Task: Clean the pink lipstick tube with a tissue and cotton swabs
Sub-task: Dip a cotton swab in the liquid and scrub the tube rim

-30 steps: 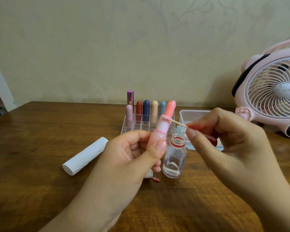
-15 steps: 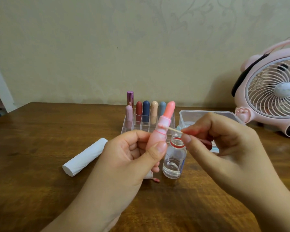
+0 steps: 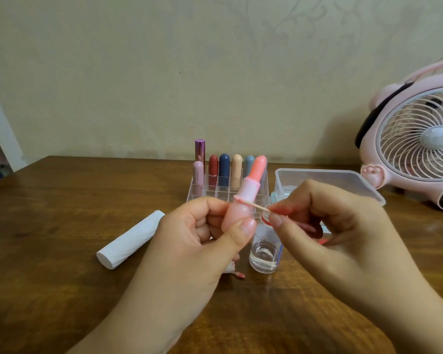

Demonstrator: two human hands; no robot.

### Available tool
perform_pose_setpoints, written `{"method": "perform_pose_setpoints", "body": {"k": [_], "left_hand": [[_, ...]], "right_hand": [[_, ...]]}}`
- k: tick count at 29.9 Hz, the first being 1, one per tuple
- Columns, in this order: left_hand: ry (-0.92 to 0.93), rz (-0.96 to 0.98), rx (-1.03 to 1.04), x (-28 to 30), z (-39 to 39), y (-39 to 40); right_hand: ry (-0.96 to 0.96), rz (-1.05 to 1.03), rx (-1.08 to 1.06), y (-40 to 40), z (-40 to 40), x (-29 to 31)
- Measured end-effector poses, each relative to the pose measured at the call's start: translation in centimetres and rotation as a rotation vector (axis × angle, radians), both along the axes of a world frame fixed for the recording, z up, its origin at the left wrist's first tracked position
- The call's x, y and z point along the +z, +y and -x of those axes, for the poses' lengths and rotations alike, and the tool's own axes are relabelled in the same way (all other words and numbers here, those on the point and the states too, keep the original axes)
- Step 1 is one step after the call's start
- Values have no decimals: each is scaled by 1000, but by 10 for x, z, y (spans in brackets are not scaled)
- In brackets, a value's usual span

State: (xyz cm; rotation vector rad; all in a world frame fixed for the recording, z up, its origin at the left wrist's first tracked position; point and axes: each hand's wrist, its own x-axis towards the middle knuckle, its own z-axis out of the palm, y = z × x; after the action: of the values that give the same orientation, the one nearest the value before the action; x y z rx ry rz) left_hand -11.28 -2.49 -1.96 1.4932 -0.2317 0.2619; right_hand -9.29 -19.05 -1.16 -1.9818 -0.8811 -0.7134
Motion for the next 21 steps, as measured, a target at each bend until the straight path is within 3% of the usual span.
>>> {"method": "perform_pose_setpoints", "body": {"k": [21], "left_hand": [[36, 31, -56, 0, 2, -1]], "right_hand": [[23, -160, 8, -6, -5, 1]]}}
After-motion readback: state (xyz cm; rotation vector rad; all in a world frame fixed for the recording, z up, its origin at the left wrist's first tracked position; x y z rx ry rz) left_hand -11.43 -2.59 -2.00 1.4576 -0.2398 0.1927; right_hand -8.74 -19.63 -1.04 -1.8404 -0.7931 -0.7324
